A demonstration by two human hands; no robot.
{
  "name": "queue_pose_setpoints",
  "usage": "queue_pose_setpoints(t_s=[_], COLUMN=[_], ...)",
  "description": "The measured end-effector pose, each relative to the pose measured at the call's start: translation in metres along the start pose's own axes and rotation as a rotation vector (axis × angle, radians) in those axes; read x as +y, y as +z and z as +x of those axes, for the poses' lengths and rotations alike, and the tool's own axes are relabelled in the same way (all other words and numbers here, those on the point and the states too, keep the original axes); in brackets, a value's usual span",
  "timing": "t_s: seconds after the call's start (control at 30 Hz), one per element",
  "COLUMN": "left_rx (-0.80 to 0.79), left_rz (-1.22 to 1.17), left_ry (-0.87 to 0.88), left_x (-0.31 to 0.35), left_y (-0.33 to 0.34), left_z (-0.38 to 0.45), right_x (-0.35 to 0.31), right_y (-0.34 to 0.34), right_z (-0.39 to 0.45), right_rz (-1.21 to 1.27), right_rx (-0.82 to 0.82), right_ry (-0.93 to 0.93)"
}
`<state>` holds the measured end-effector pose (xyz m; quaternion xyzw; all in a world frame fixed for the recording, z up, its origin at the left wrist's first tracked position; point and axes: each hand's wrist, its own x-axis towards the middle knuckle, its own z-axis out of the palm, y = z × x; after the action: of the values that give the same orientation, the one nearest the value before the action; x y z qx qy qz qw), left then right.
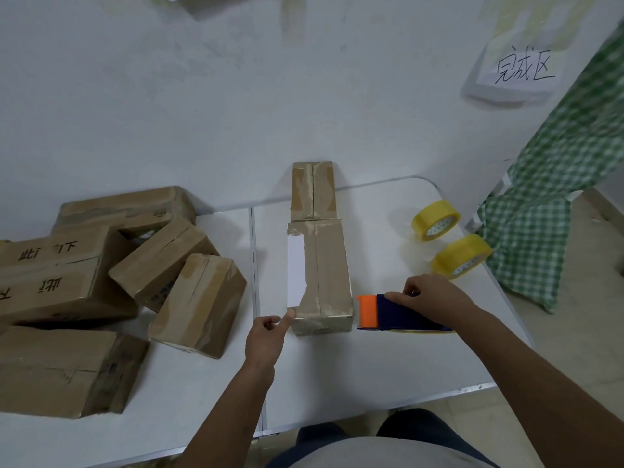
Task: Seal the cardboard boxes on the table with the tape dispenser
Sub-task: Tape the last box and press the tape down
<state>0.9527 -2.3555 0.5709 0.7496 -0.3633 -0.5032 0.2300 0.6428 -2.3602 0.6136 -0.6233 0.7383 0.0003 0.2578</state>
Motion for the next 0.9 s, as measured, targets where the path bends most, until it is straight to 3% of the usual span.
queue_pose_setpoints(t_s=[0.23,0.33,0.4,0.43,0.47,0.53,0.6,0.63,0.73,0.83,0.9], left_rx=[-0.137,-0.223,-0.191,-0.094,0.035,0.198,0.031,-0.11,-0.277,-0.175,-0.194], left_rz=[0.055,0.181,0.315,0.396,0.496,0.702,0.894,1.025,1.259,1.216,1.103], left_ry=[-0.034,-0.079,-0.097,-0.048,0.07,0.539,1.032,1.149,1.149,1.326,1.397], left_x=[0.002,0.01,0.009,0.006,0.002,-0.005,-0.006,-0.008,-0.009,0.004,0.022], left_y=[-0.01,-0.02,-0.025,-0.027,-0.027,-0.027,-0.02,-0.016,-0.014,-0.019,-0.011], left_z=[0.005,0.005,0.006,0.008,0.007,0.002,-0.002,-0.001,0.006,0.011,0.015], right_x=[0.002,0.002,0.003,0.004,0.005,0.005,0.005,0.005,0.006,0.009,0.009], right_y=[0.005,0.005,0.004,0.004,0.004,0.004,0.005,0.005,0.005,0.007,0.009], right_z=[0.004,0.005,0.005,0.005,0.005,0.006,0.007,0.008,0.009,0.01,0.011], right_rz=[0.018,0.024,0.022,0.021,0.02,0.018,0.017,0.015,0.012,0.022,0.027], right_rx=[-0.021,-0.018,-0.013,-0.01,-0.005,0.002,-0.003,-0.008,-0.016,-0.018,-0.024], right_ry=[0.012,0.011,0.009,0.009,0.009,0.003,-0.007,-0.008,-0.004,-0.002,-0.003])
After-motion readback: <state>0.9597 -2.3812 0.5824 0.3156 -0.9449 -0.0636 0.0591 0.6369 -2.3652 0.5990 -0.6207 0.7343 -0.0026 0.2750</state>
